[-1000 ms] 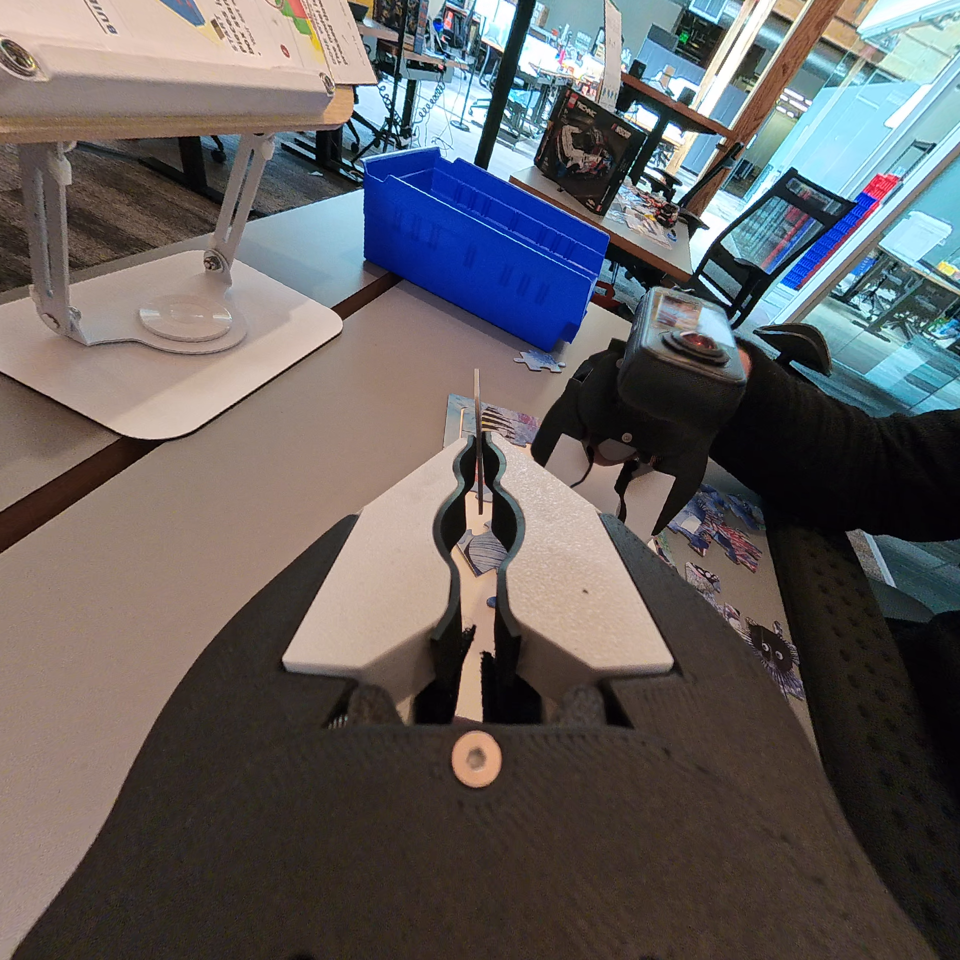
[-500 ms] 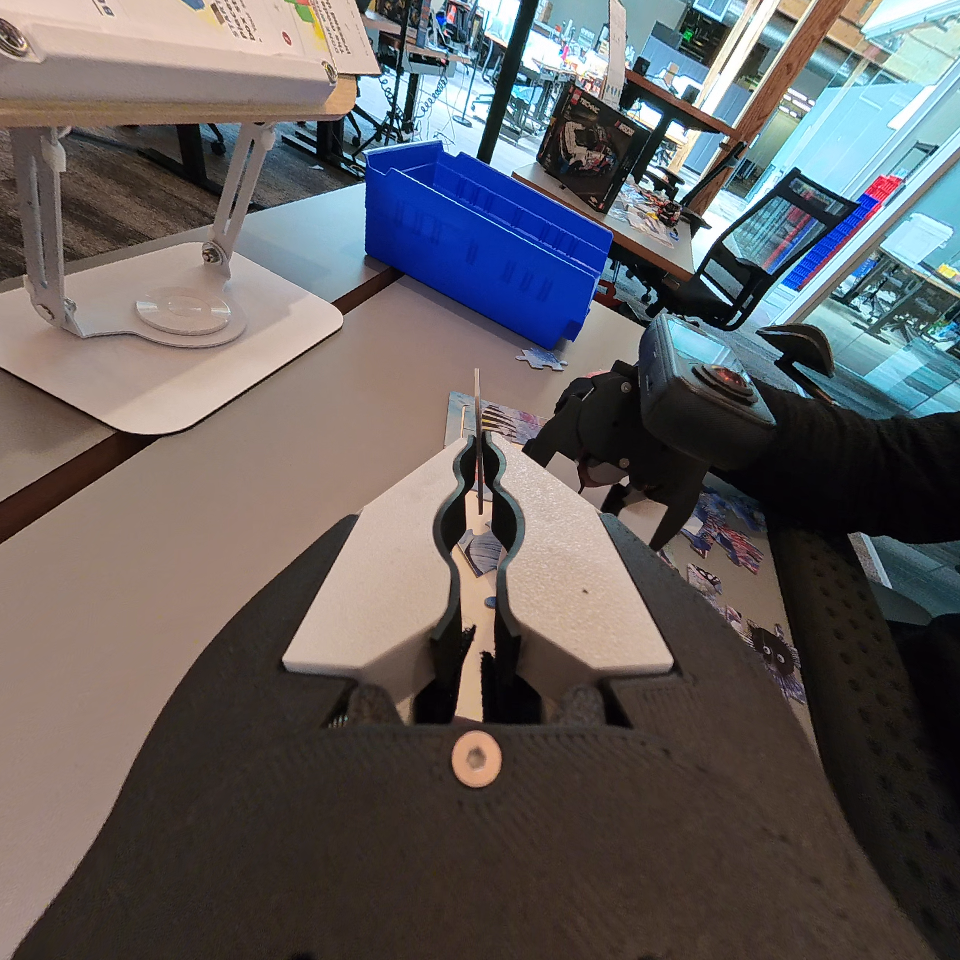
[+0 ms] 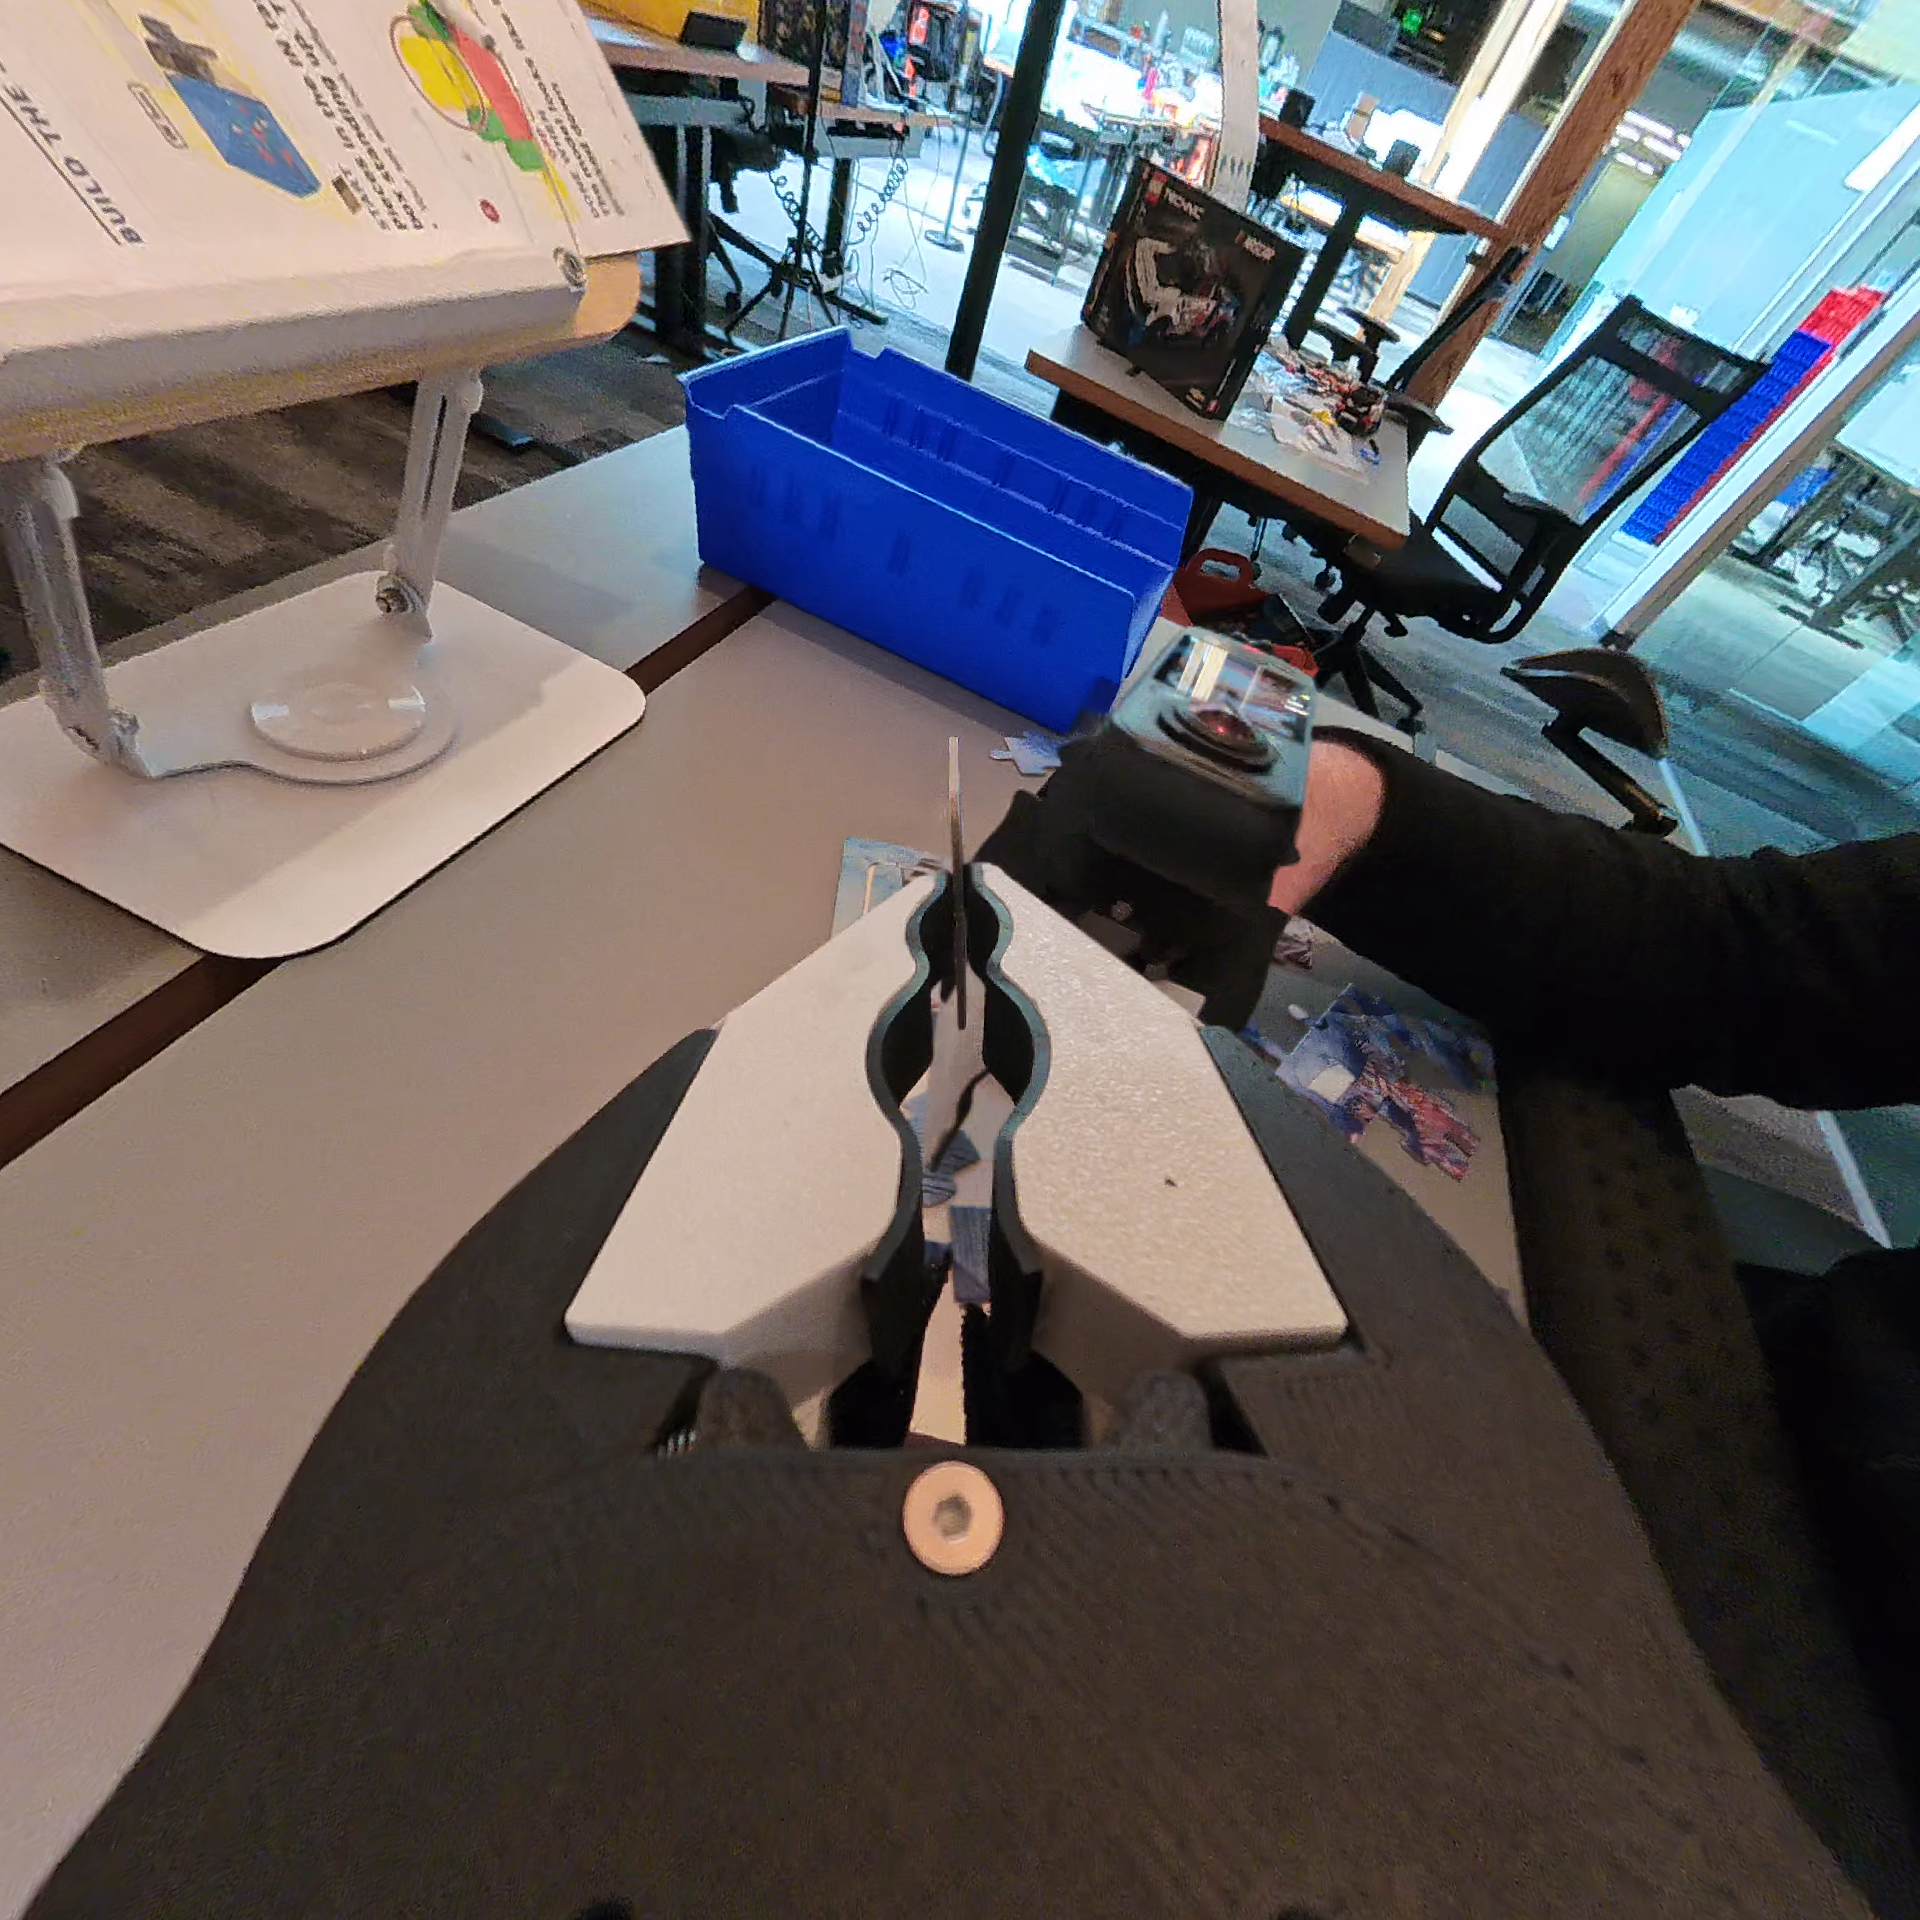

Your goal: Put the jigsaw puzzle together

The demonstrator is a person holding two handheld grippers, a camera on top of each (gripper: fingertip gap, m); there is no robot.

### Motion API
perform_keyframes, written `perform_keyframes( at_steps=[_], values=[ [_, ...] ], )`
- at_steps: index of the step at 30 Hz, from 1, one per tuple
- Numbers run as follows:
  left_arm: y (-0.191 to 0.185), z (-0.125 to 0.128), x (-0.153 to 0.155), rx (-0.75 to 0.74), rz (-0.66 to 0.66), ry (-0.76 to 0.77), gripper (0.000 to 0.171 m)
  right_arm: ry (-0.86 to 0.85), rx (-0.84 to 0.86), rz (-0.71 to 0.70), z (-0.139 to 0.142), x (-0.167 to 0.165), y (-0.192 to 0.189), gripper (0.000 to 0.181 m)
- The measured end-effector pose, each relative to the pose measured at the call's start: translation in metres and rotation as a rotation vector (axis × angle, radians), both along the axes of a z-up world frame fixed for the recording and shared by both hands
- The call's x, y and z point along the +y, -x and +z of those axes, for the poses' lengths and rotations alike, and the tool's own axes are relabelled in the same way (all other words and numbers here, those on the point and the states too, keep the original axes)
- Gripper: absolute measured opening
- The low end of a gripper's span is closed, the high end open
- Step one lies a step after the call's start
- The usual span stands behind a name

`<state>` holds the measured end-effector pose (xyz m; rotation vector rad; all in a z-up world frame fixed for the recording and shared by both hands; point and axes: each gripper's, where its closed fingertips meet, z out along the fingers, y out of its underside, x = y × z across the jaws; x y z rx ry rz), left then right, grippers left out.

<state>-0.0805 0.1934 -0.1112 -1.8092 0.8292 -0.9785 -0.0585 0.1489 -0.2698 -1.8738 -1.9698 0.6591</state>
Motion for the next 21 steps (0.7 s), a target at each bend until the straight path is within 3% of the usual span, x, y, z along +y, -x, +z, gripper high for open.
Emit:
perform_keyframes(
  at_steps=[3,11,21],
  values=[
    [0.001,-0.015,-0.011,0.037,0.059,0.054,0.0,0.0,0.003,-0.08,0.006,0.015,-0.007,0.025],
    [0.004,-0.097,-0.042,0.043,0.141,0.26,0.0,0.035,-0.016,-0.193,0.007,0.031,-0.023,0.025],
    [0.017,-0.142,-0.043,0.119,0.192,0.398,0.0,0.05,-0.022,-0.167,0.002,0.026,-0.019,0.026]
  ],
)
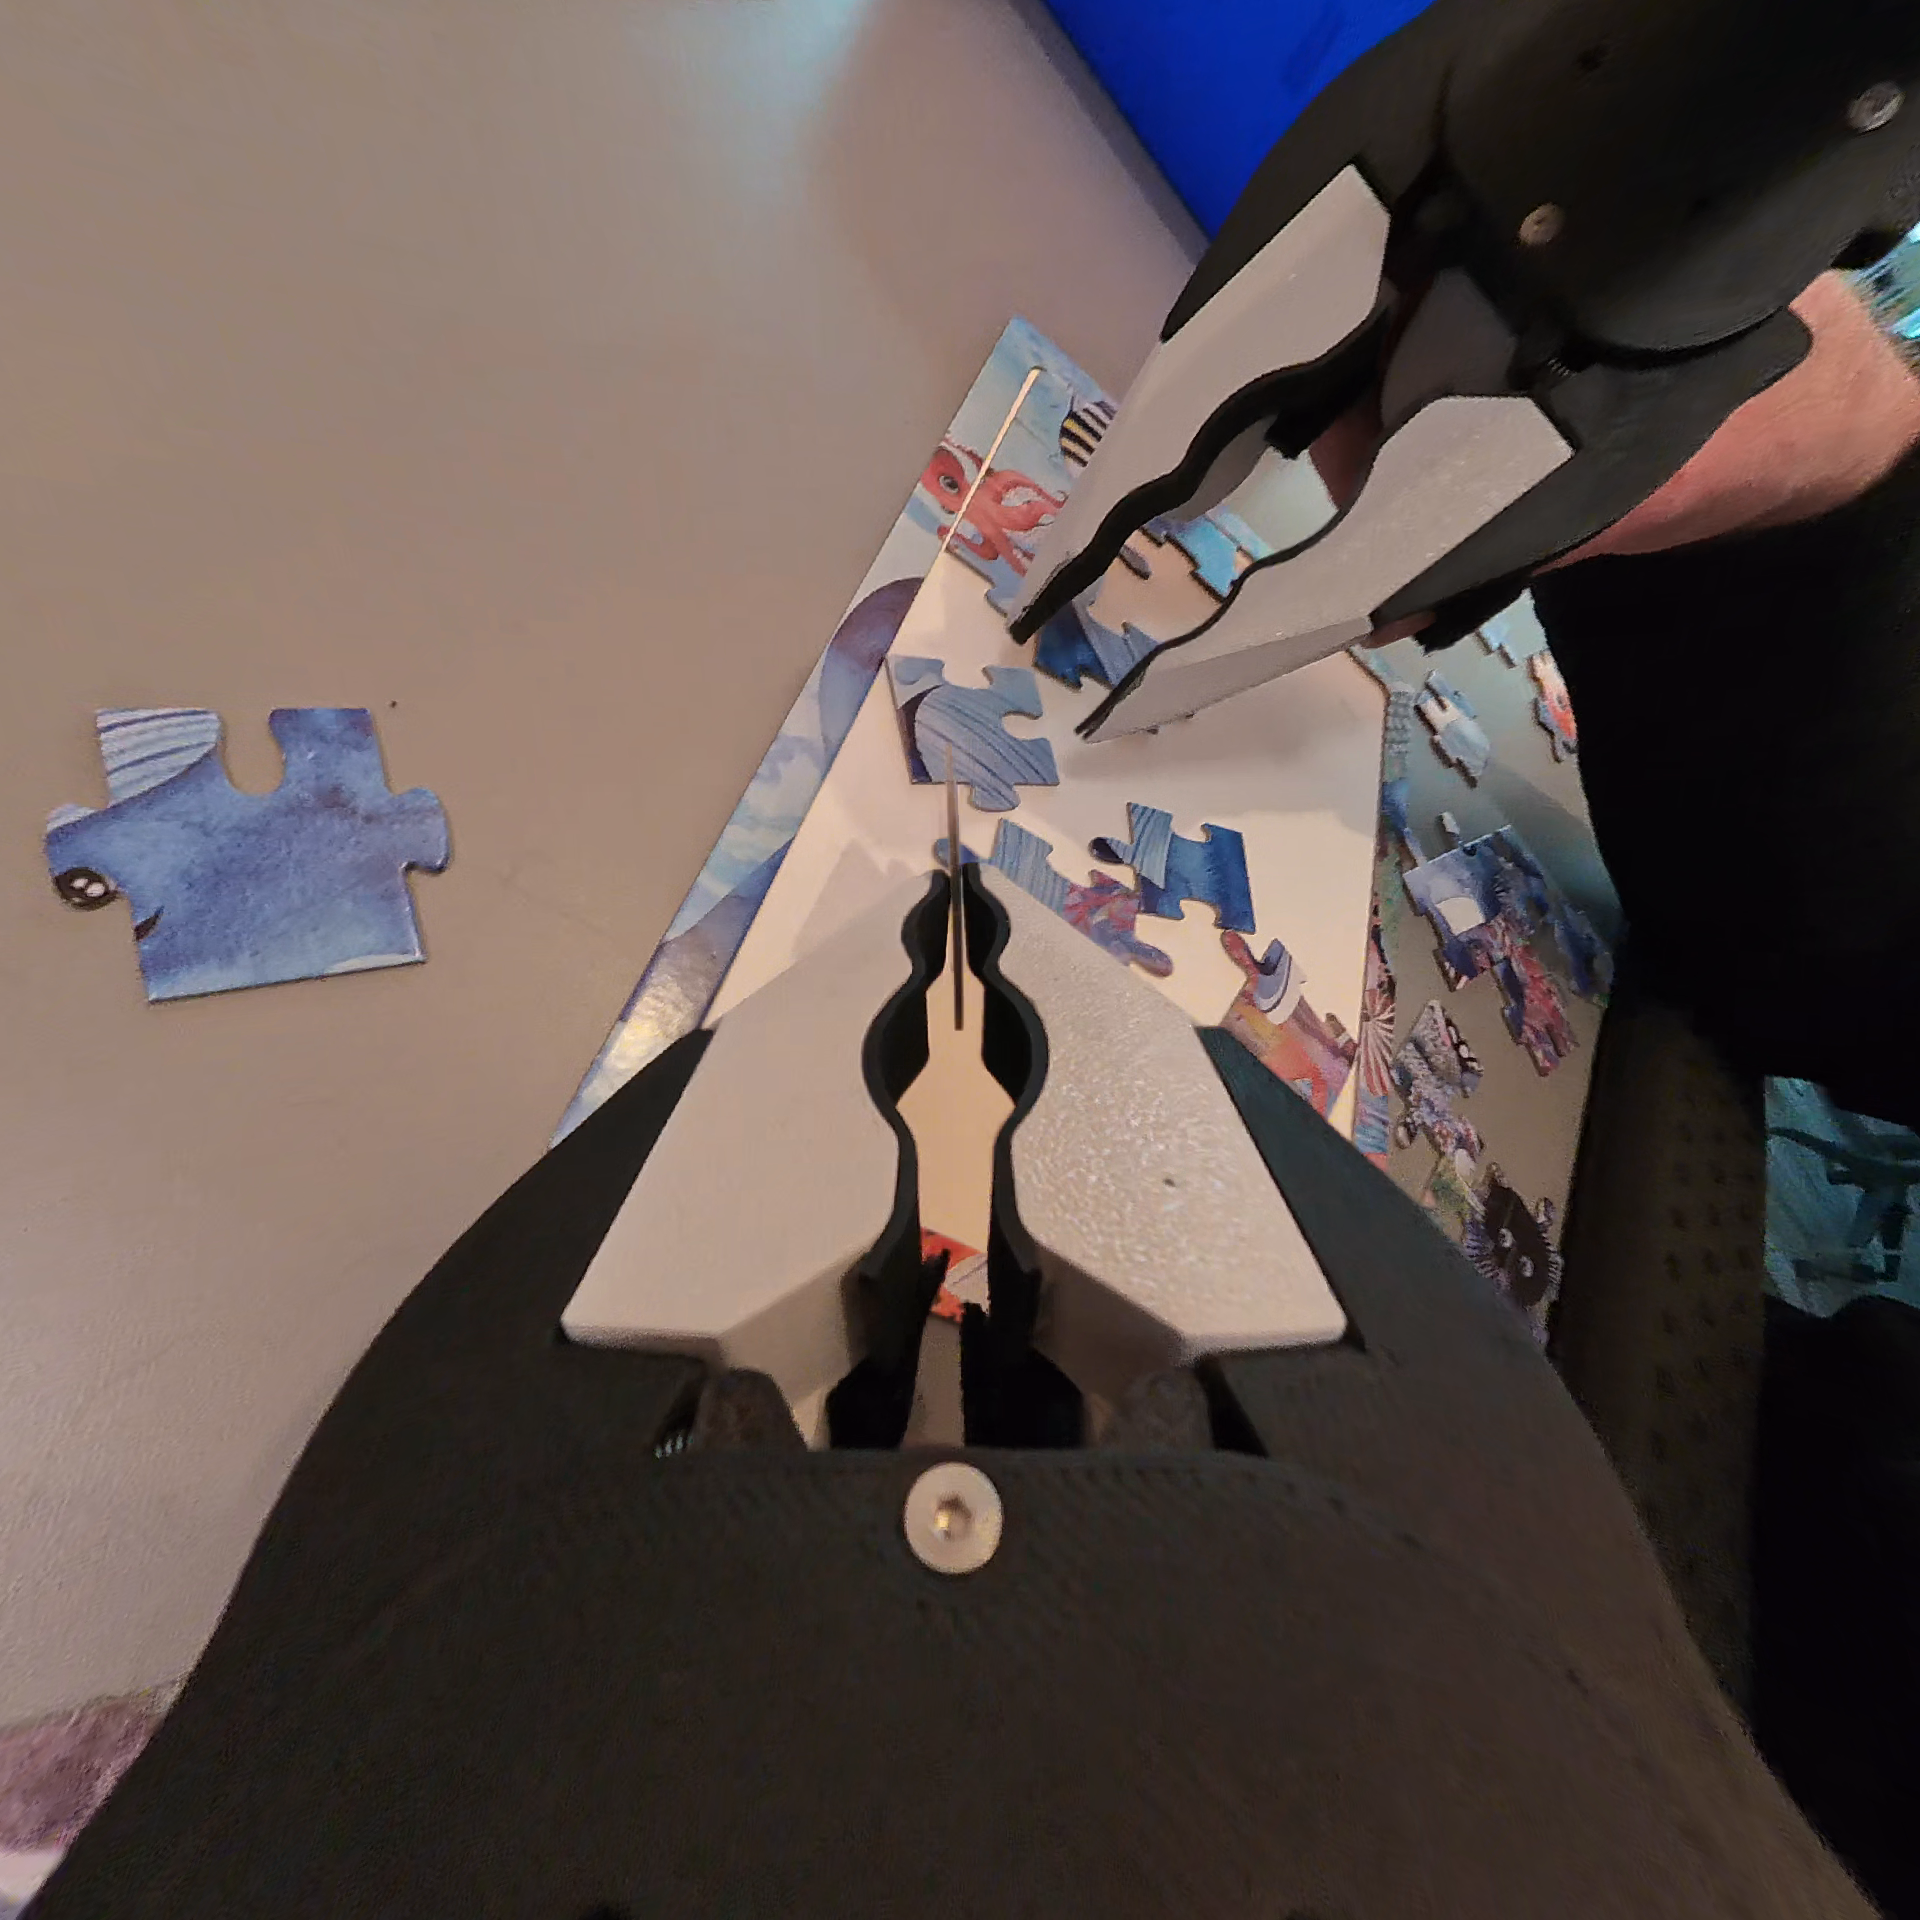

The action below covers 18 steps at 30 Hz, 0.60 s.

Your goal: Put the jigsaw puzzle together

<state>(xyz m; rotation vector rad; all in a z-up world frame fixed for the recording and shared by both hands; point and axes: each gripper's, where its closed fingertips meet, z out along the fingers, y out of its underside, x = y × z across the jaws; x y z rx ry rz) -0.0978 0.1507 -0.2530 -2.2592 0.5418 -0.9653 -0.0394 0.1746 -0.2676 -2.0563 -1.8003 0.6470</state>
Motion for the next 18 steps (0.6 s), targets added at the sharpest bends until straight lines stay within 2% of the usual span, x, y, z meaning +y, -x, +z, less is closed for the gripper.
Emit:
perform_keyframes(
  at_steps=[3,5,9,18],
  values=[
    [0.009,-0.005,0.001,0.072,0.02,-0.01,0.007,-0.008,-0.003,0.0,-0.001,0.0,0.001,0.027],
    [0.016,-0.01,0.0,0.135,0.021,-0.01,0.018,-0.011,0.005,-0.001,0.0,0.001,0.002,0.028],
    [0.026,-0.014,0.001,0.231,0.034,-0.041,0.017,-0.009,0.005,0.012,0.002,-0.002,0.001,0.032],
    [0.035,-0.017,-0.007,0.317,-0.019,-0.077,0.012,-0.011,0.013,0.052,0.001,-0.009,0.006,0.034]
  ],
)
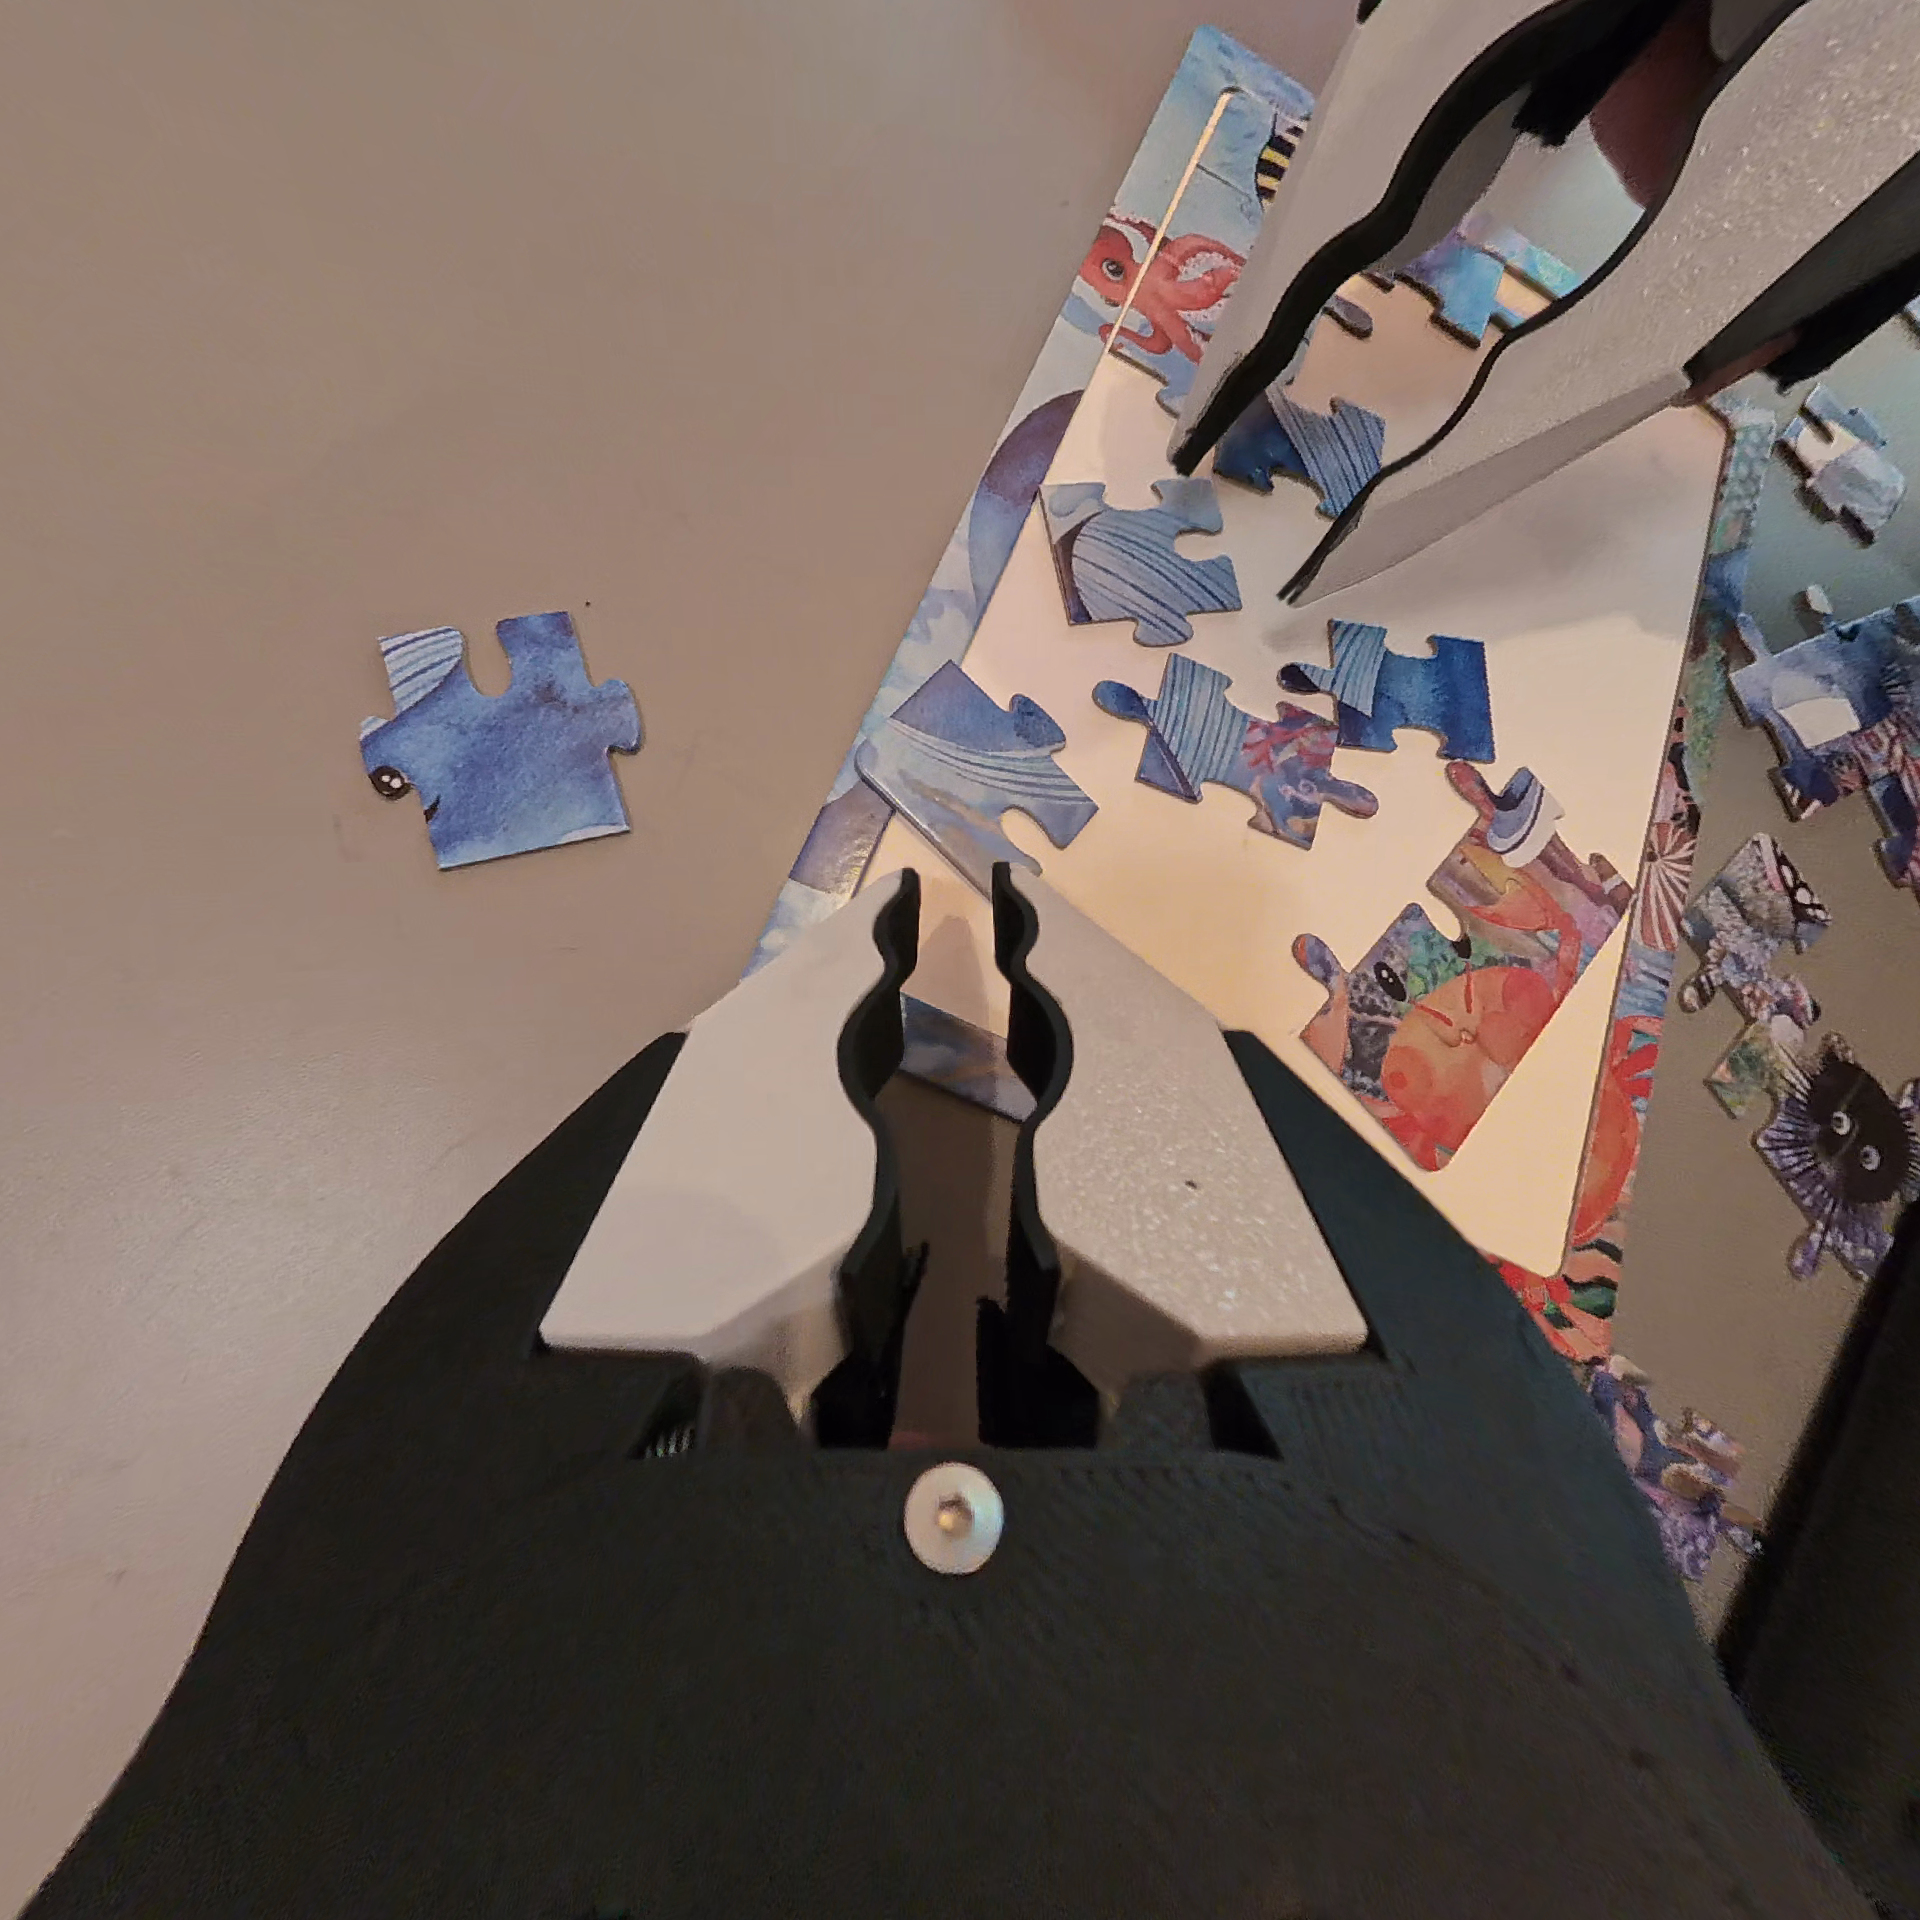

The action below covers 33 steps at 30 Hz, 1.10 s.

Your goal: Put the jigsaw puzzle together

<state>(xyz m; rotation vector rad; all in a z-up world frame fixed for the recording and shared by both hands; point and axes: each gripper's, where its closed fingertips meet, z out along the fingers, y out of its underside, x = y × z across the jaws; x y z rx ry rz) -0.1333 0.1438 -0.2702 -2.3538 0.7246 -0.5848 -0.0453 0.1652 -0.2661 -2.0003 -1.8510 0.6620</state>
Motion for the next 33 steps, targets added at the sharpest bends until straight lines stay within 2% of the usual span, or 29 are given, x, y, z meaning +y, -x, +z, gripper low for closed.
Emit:
perform_keyframes(
  at_steps=[10,15,23,29,33],
  values=[
    [-0.008,-0.001,0.001,0.003,-0.036,-0.031,0.01,0.011,0.016,0.044,-0.002,-0.01,0.009,0.036],
    [-0.013,-0.009,-0.003,0.03,-0.06,-0.003,0.01,0.011,-0.003,-0.004,-0.002,-0.001,0.001,0.035],
    [-0.029,-0.013,-0.017,0.042,-0.157,0.02,0.008,0.023,-0.019,0.004,0.0,-0.001,-0.009,0.034],
    [-0.016,0.014,0.015,-0.008,-0.032,-0.151,0.013,-0.04,0.001,-0.136,0.005,0.028,-0.012,0.037],
    [-0.012,0.011,0.03,0.025,0.016,-0.204,0.019,-0.047,-0.018,-0.147,0.0,0.031,-0.016,0.037]
  ],
)
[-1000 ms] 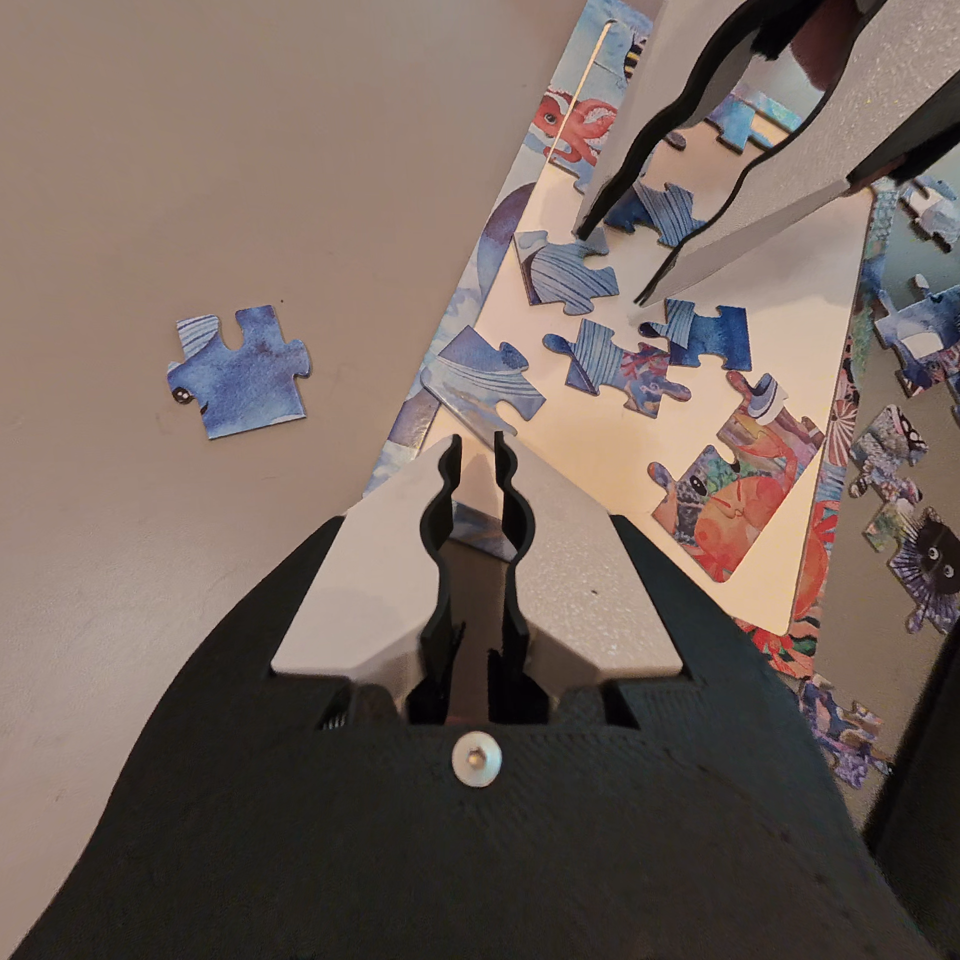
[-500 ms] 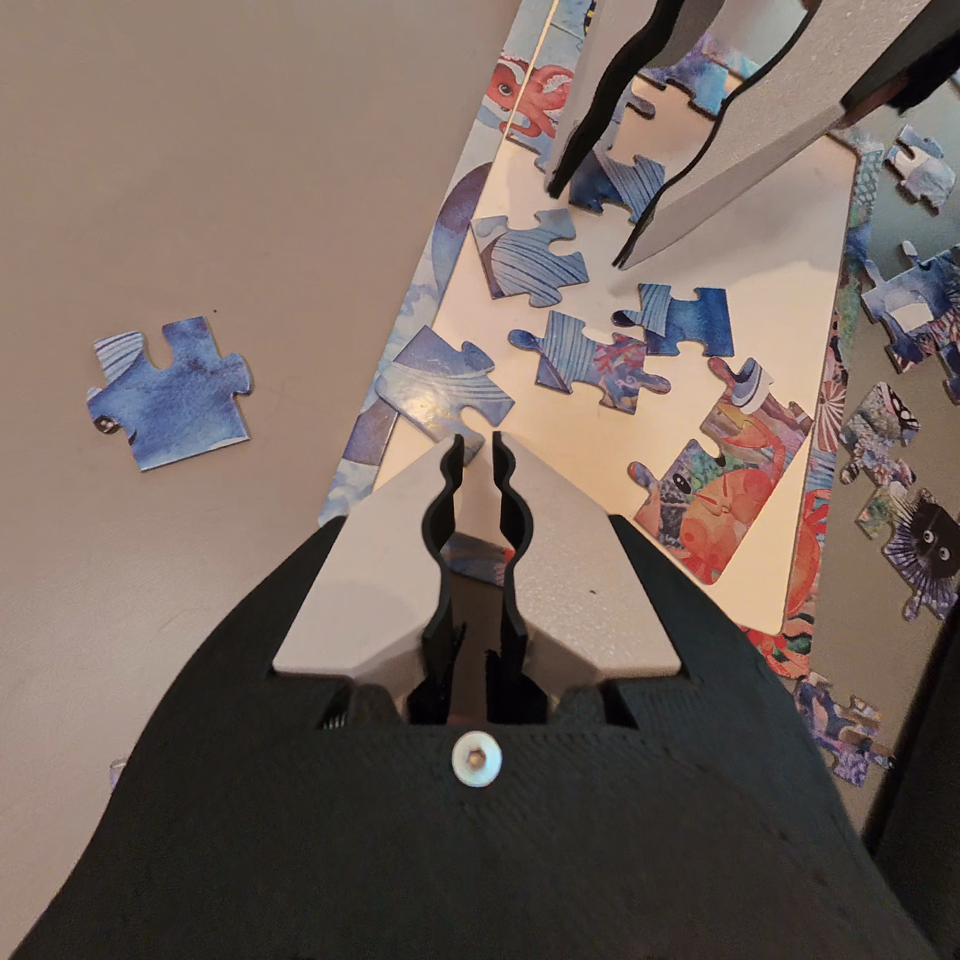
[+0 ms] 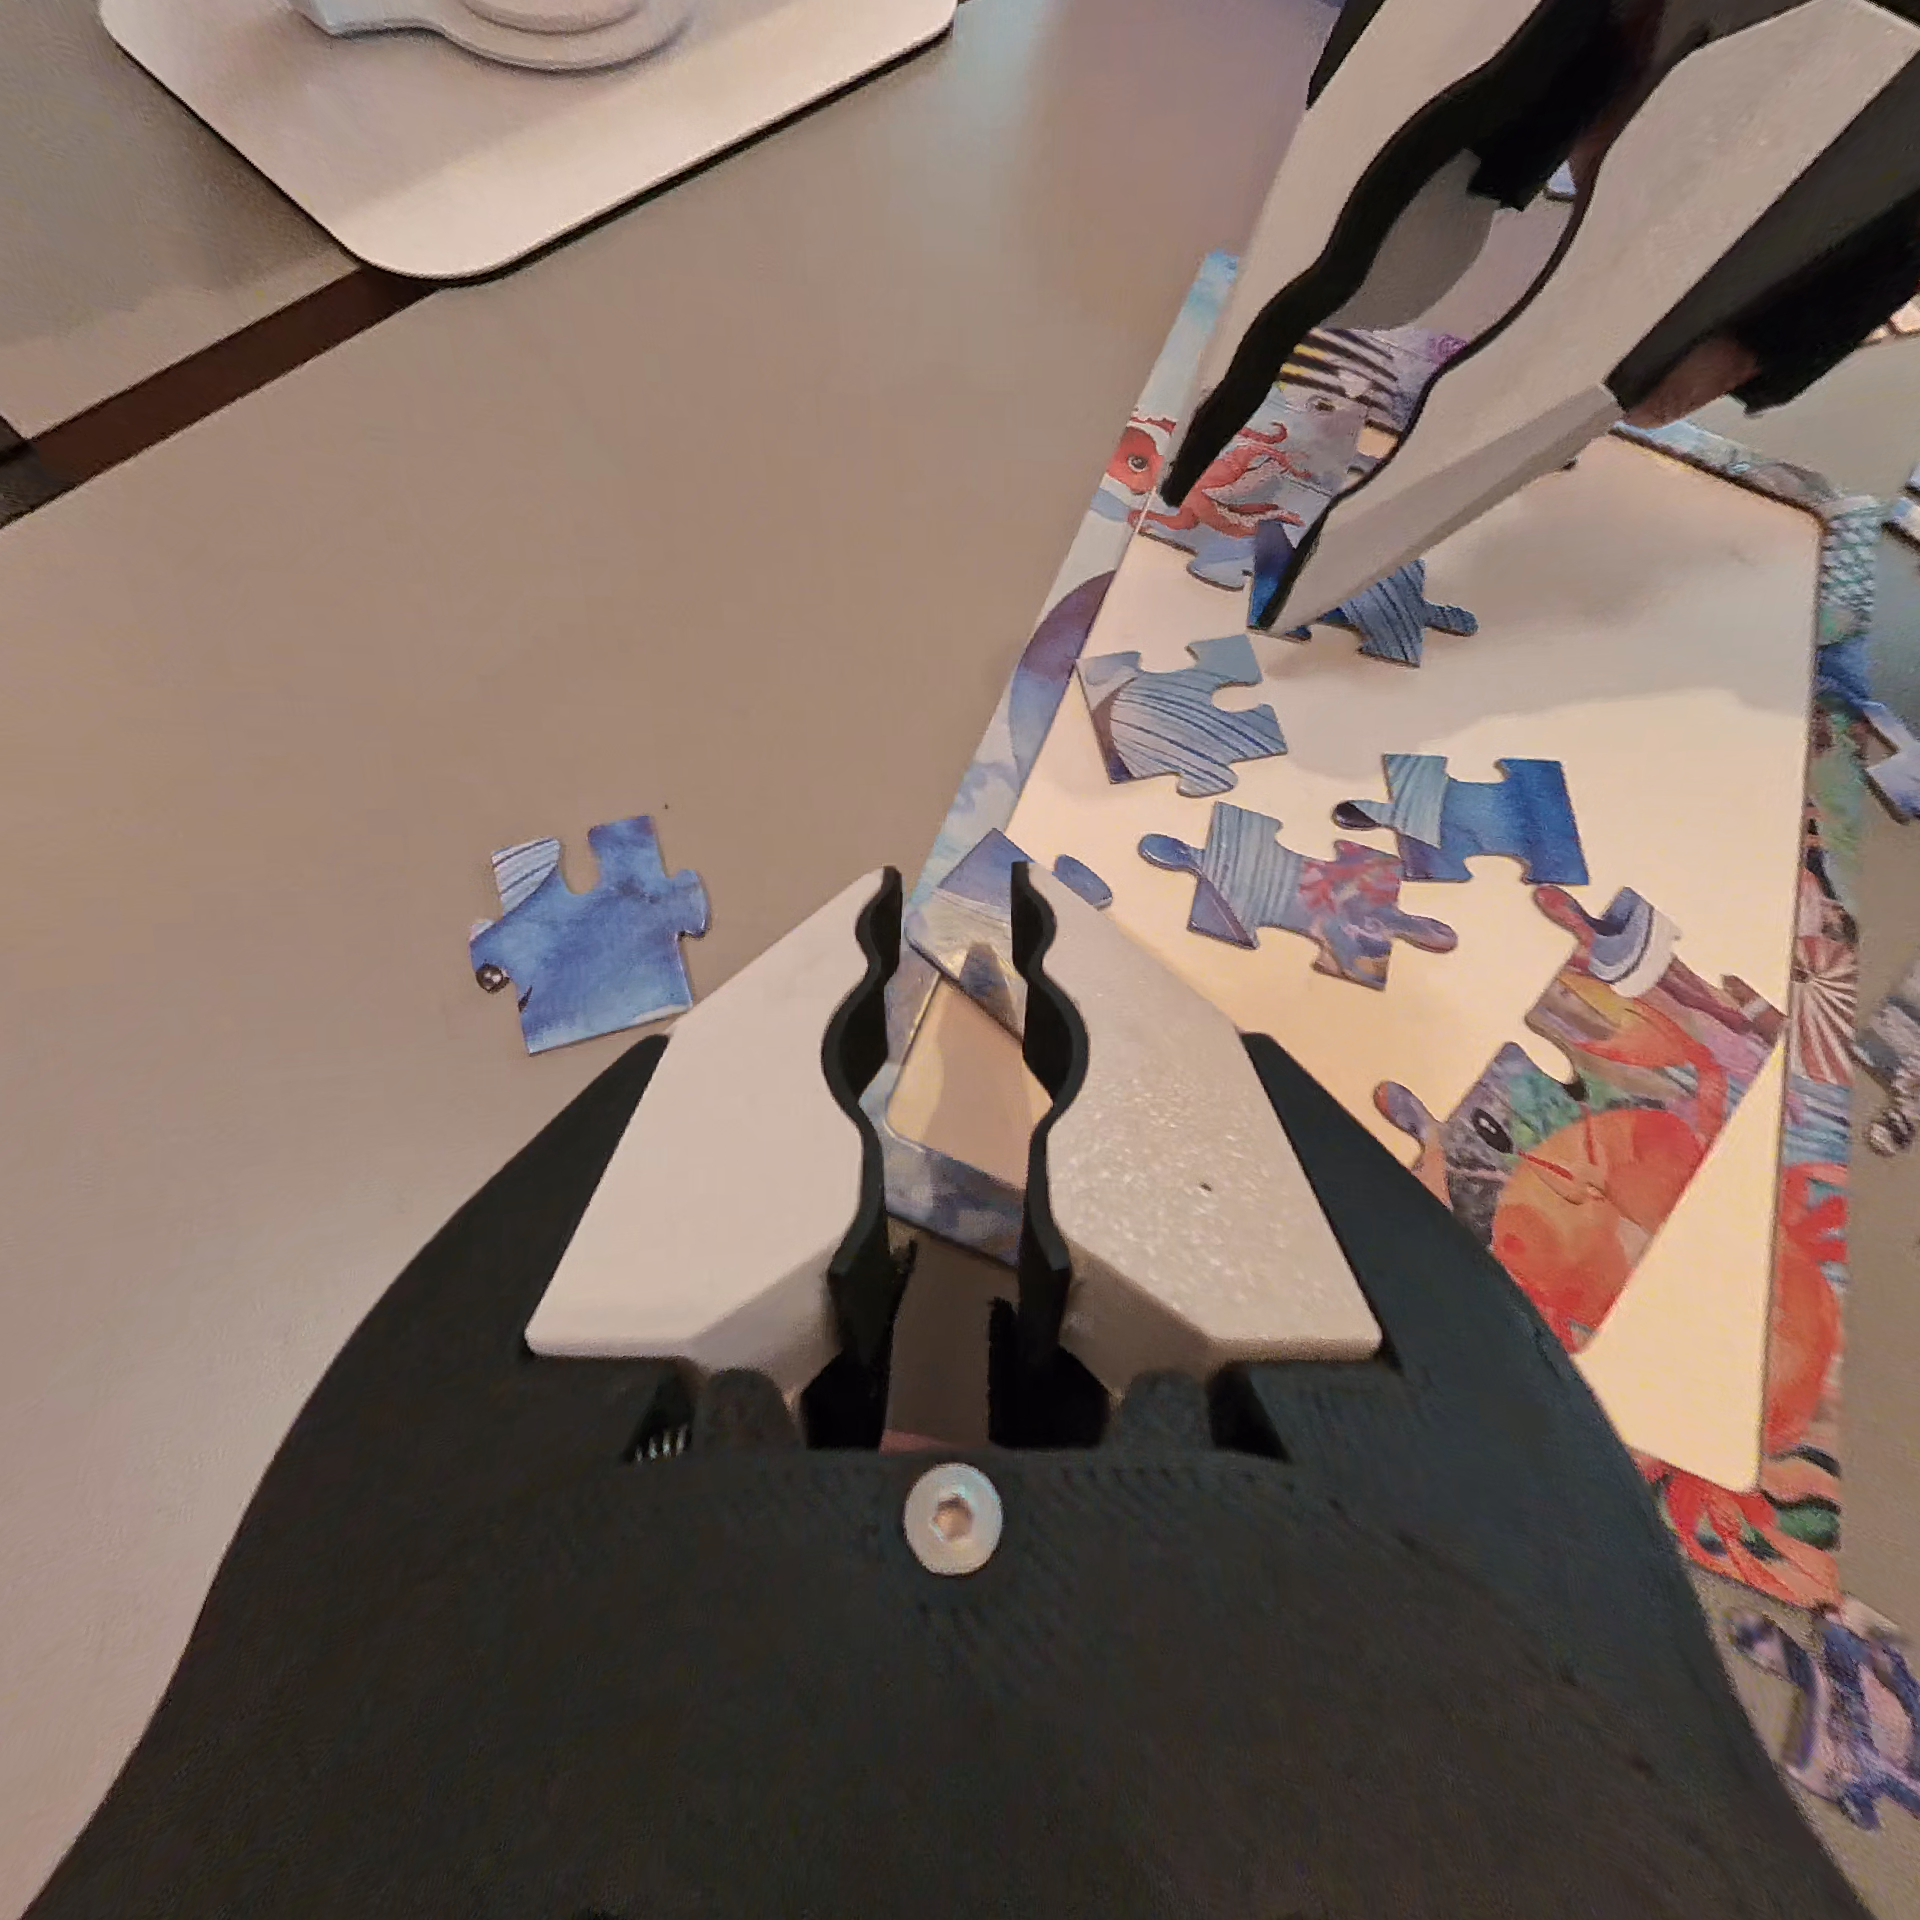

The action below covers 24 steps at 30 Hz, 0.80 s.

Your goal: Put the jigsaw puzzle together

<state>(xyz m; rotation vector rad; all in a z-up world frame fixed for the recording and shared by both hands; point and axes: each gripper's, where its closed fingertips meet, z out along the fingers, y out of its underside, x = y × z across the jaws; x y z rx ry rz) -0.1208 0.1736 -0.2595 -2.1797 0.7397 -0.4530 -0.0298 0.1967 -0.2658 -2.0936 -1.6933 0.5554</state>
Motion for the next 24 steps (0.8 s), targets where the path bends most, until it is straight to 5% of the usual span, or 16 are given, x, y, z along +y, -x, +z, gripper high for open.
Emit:
perform_keyframes(
  at_steps=[11,24],
  values=[
    [0.0,-0.023,0.006,0.186,-0.007,-0.012,0.009,-0.019,-0.027,0.036,-0.004,-0.007,0.006,0.037],
    [0.004,-0.023,-0.026,0.19,-0.077,0.119,0.0,-0.022,-0.036,0.039,-0.005,-0.007,0.005,0.036]
  ],
)
